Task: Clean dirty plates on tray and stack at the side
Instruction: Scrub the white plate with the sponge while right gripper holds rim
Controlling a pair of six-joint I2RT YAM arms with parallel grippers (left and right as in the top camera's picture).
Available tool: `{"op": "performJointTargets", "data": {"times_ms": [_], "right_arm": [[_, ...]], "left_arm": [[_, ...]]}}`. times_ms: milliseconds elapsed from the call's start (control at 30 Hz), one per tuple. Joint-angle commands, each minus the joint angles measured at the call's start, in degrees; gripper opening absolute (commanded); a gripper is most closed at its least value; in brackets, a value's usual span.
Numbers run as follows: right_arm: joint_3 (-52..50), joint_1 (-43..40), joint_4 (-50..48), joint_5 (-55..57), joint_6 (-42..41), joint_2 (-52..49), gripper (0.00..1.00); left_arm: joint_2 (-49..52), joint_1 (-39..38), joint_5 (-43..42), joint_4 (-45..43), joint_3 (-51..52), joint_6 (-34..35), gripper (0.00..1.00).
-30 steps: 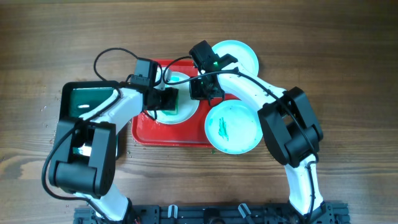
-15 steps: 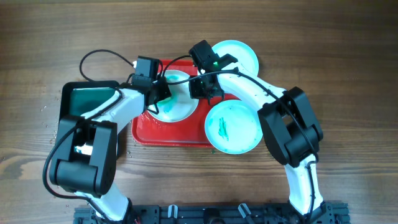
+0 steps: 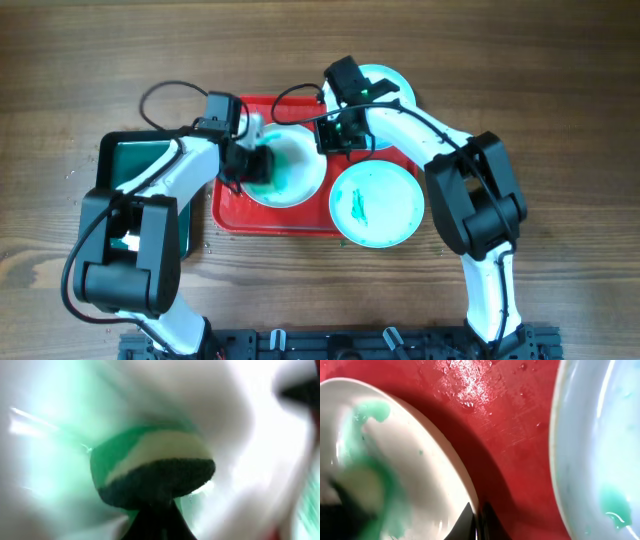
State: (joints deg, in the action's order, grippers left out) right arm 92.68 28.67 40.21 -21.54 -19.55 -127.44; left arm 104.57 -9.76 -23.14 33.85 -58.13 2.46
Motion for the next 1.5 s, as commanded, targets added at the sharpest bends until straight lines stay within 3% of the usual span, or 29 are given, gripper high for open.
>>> {"op": "performJointTargets", "data": {"times_ms": [0, 100, 233, 400, 600, 700, 767, 867, 967, 1033, 1267, 1367, 1467], "right_arm": [[0.6, 0.5, -1.6, -2.6, -0.1, -1.3, 0.04], [0.6, 0.5, -1.8, -2.5, -0.1, -1.3, 0.04], [0.6, 0.5, -1.6, -2.5, 0.0, -1.4, 0.04], [0.6, 0.7, -1.6, -2.1, 0.3, -1.4, 0.04], [0.6, 1.1, -1.6, -1.6, 0.2, -1.5, 0.04], [0.6, 1.1, -1.6, -1.6, 0.2, -1.5, 0.04], [0.6, 1.1, -1.7, -1.6, 0.0, -1.5, 0.04], [0.6, 1.1, -1.9, -1.6, 0.0, -1.5, 0.04], [0.6, 1.1, -1.9, -1.6, 0.0, -1.5, 0.04], [0.6, 1.1, -1.8, -1.6, 0.0, -1.5, 0.04], [0.6, 1.1, -1.8, -1.6, -0.2, -1.5, 0.04], [0.6, 1.1, -1.6, -1.6, -0.2, -1.5, 0.04], [0.6, 1.1, -1.6, -1.6, -0.2, -1.5, 0.04]], "left_arm": [[4.1, -1.4, -15.0, 2.5, 4.2, -9.4, 0.04], [4.1, -1.4, -10.9, -3.7, 4.2, -2.9, 0.04], [4.1, -1.4, 9.3, -15.3, 4.2, 14.6, 0.04], [4.1, -1.4, 30.6, -23.1, 4.2, 26.5, 0.04], [4.1, -1.4, 40.5, -17.9, 4.0, 28.2, 0.04], [4.1, -1.4, 40.8, -11.6, 4.0, 30.0, 0.04], [4.1, -1.4, 35.6, -7.5, 4.0, 29.6, 0.04], [4.1, -1.4, 18.1, -4.6, 4.0, 21.4, 0.04], [4.1, -1.4, -6.5, -5.9, 4.0, 8.4, 0.04], [4.1, -1.4, -15.5, -7.5, 4.0, 5.9, 0.04], [4.1, 0.2, -1.6, -15.6, 0.8, 19.2, 0.04], [3.7, 1.9, 4.2, -10.4, -6.2, 21.4, 0.04], [2.6, 4.0, 15.1, 0.6, -16.2, 21.4, 0.04]]}}
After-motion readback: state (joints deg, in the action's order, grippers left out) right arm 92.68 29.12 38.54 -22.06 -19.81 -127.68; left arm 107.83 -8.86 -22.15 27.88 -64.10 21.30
